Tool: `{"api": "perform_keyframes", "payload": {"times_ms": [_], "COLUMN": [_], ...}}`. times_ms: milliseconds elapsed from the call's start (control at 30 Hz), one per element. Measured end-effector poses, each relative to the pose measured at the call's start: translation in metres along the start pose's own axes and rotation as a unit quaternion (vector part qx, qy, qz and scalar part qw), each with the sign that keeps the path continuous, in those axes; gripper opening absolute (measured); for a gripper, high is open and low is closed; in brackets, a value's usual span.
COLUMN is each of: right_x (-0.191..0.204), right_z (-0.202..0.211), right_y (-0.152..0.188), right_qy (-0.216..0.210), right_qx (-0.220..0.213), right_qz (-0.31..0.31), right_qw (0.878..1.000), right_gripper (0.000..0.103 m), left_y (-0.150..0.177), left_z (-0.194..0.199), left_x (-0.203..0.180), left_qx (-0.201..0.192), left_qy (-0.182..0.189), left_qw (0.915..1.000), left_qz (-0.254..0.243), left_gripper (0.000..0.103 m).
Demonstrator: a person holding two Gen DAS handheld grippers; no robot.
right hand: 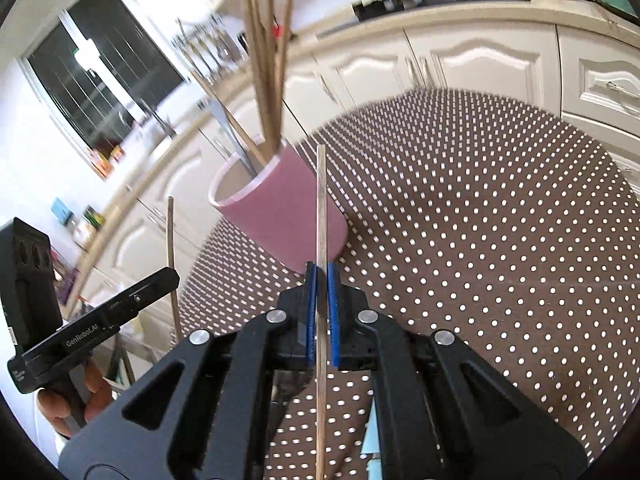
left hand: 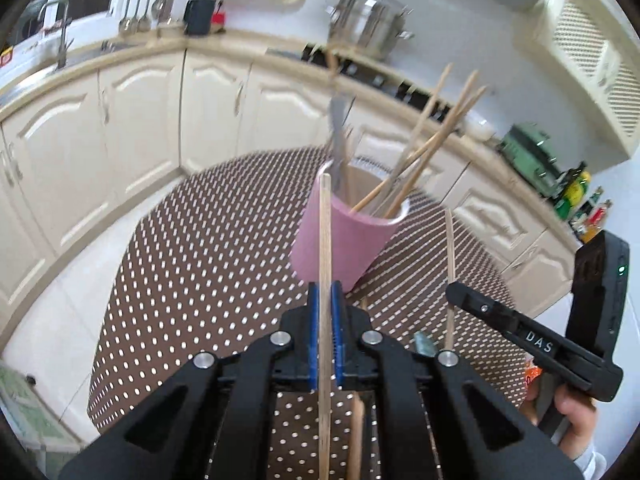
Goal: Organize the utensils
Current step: 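Close left gripper on a wooden chopstick while right gripper grasps another chopstick, then lift both chopsticks over the pink cup and open both grippers to drop them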
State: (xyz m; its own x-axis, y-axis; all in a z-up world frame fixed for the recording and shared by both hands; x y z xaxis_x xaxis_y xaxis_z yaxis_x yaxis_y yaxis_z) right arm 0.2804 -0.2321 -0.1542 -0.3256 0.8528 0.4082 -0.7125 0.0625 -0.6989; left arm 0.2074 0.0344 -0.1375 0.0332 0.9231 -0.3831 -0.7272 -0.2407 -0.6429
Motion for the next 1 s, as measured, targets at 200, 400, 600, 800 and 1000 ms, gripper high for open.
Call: {"api": "perform_keyframes", "payload": {"times_ms": [200,400,600,800,1000], "right_x": [0.0,0.022,0.05,0.065,0.077], "right_z": [0.041,0.059,0.072,0.086,0.089], "right_y": [0.004,-0.005,-0.025,-0.05,-0.078], "right_qy": [-0.008,-0.01,-0.013,-0.01,-0.001], "right_qx": [-0.051,-0.085,-0.125,-0.165,-0.208], "right_qz": [0.018,0.034,0.055,0.083,0.106], "right_qw": [0.999,0.996,0.991,0.983,0.972], "right_gripper": [0.006,0.006,0.006,0.006,0.006], "left_y": [-0.008,-0.016,-0.027,-0.043,-0.065], "left_z": [0.013,0.029,0.054,0.066,0.066], "left_x": [-0.025,-0.04,-0.064,-0.079,-0.086], "left_qx": [-0.028,-0.069,-0.156,-0.246,-0.299], "left_qy": [0.034,0.047,0.062,0.057,0.055], "left_qw": [0.999,0.9962,0.9844,0.9654,0.9515], "left_qz": [-0.011,-0.024,-0.052,-0.067,-0.045], "left_gripper": [0.006,0.006,0.006,0.006,0.006]}}
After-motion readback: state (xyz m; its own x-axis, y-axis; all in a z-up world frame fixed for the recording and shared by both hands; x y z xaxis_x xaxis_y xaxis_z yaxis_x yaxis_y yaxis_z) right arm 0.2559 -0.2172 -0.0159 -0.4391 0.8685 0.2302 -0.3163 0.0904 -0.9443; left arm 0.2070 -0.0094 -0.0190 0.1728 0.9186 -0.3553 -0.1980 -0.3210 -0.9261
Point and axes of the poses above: each gripper's, at about its wrist camera, not at the fingertips, and z roughly against the way its jaws point, x to its left, y to its underside, the point moved 2 cm from there along -z, roughly the way its jaws point, and after that the axes turned 8 degrees about z, right-handed, at the moved point
